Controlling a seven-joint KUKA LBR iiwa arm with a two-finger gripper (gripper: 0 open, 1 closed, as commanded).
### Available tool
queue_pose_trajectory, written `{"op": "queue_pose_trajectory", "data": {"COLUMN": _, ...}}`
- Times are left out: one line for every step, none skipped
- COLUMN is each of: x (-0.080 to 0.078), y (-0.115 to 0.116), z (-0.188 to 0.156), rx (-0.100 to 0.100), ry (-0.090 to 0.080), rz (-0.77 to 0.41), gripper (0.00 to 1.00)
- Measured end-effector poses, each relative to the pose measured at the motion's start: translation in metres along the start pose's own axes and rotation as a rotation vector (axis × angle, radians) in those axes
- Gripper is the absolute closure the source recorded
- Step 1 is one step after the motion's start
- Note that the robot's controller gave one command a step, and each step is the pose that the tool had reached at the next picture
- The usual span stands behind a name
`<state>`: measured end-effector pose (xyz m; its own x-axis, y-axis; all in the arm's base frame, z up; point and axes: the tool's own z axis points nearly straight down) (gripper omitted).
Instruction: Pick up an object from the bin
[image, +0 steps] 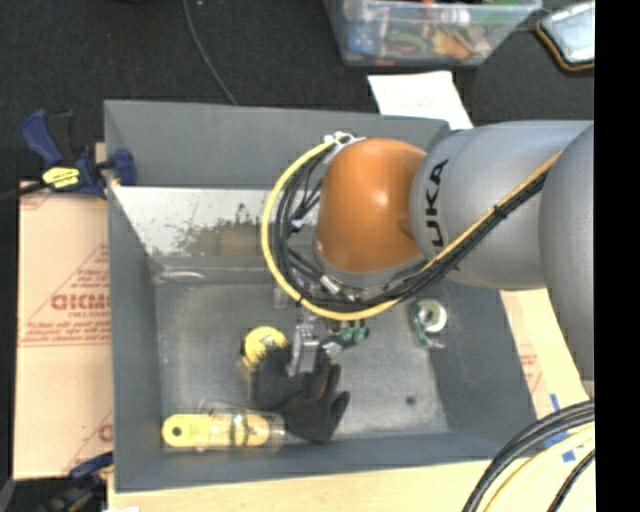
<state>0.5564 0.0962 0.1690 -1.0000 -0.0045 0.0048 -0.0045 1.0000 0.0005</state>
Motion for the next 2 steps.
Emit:
{"op": "queue_pose_trajectory", "data": {"x": -0.002, "y": 0.000, "z": -0.004, "rx": -0.001, "ry": -0.008, "rz": 0.005, "gripper": 0.00}}
{"op": "queue_pose_trajectory", "data": {"x": 0.064, "y": -0.023, "z": 0.095, "rx": -0.005, "ry": -0.021, "rz": 0.070, "gripper": 0.00}}
